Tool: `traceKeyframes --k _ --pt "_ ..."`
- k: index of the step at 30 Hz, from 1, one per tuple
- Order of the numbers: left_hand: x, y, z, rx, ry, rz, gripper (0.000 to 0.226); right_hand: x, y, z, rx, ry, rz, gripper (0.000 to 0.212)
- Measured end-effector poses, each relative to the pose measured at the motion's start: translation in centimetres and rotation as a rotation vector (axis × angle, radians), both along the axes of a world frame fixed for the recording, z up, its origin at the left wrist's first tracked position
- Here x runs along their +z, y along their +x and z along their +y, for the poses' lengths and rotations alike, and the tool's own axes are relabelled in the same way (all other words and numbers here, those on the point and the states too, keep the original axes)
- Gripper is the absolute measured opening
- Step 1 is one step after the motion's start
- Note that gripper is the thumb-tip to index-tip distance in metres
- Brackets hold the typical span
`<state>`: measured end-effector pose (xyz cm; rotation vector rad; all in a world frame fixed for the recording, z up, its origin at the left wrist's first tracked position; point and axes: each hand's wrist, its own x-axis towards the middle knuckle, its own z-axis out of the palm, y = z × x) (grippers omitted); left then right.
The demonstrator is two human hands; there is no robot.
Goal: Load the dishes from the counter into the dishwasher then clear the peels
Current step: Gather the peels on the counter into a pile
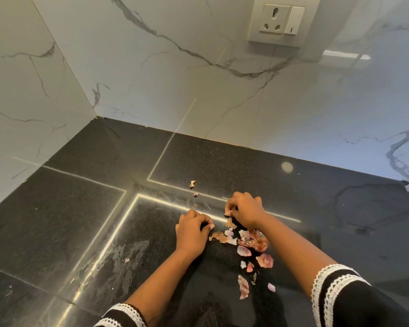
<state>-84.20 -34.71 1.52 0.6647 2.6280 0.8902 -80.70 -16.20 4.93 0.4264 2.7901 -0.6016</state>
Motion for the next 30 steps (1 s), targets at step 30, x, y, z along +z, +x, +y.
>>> traceKeyframes --k 30 --pt "1.2 -0.2 -16.7 0.554 0.205 -0.055 0.021 2.1 1.8 -11.4 0.376 0.03 0.084 0.015"
